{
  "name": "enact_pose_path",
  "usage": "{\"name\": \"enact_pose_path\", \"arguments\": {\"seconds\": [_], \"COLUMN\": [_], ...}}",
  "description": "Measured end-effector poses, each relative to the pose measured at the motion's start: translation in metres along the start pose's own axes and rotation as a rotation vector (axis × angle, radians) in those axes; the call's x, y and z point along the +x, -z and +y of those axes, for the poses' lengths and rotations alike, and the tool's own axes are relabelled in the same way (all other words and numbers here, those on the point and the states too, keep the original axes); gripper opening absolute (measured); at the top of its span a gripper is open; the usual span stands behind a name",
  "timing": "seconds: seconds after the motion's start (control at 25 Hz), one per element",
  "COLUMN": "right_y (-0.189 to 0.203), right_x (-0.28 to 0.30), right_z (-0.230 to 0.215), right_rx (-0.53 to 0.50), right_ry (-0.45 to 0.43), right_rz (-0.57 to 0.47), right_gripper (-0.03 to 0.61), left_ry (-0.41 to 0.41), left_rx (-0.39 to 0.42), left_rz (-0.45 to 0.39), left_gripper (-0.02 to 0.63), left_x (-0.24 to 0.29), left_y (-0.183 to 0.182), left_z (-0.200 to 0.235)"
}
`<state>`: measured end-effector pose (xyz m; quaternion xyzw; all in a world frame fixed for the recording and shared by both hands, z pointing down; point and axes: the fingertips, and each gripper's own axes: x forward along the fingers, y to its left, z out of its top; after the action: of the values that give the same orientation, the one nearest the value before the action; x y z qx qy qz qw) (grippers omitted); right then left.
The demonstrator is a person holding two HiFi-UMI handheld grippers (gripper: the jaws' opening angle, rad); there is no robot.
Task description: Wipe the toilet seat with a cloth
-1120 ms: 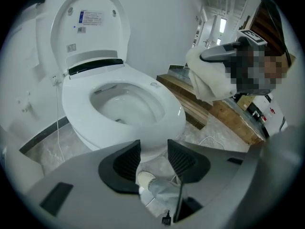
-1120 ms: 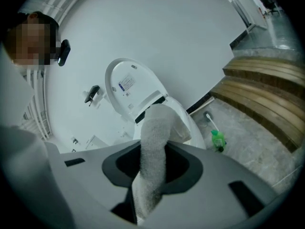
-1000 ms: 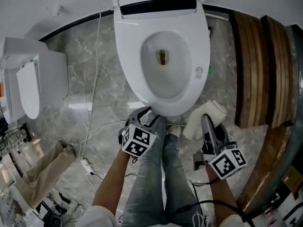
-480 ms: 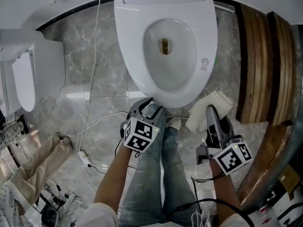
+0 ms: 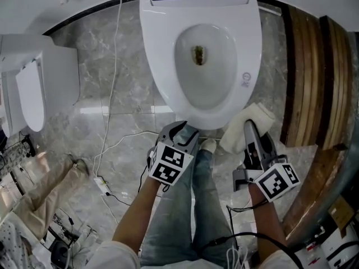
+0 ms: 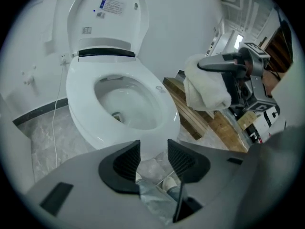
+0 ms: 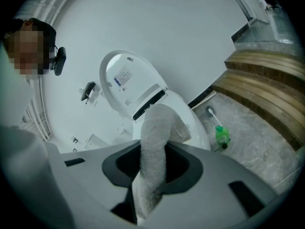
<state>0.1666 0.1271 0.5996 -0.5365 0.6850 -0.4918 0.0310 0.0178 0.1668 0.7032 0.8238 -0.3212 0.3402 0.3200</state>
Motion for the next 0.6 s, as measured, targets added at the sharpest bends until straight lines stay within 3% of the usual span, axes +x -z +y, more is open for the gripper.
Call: {"name": "enact_pose_path", "arguments": {"seconds": [0.28,0.6], "right_y": [-0.025,-0.052], "right_x": [0.014,0.058], "right_z": [0.015,0.002], "right_rx": [0.001,-0.008], "right_ry": [-0.020,0.023], "right_rz": [0.006,-0.025], "right_gripper": [0.100,0.100], "left_ry": [0.055,0.096], "left_rx": [-0.177,-0.239], "left_rz": [-0.124,-0.242], "left_gripper": [0.199,0.184], "left_x": [-0.035,-0.035], "left_y": [-0.073,-0.157], "left_z": [-0.003,0.030]}}
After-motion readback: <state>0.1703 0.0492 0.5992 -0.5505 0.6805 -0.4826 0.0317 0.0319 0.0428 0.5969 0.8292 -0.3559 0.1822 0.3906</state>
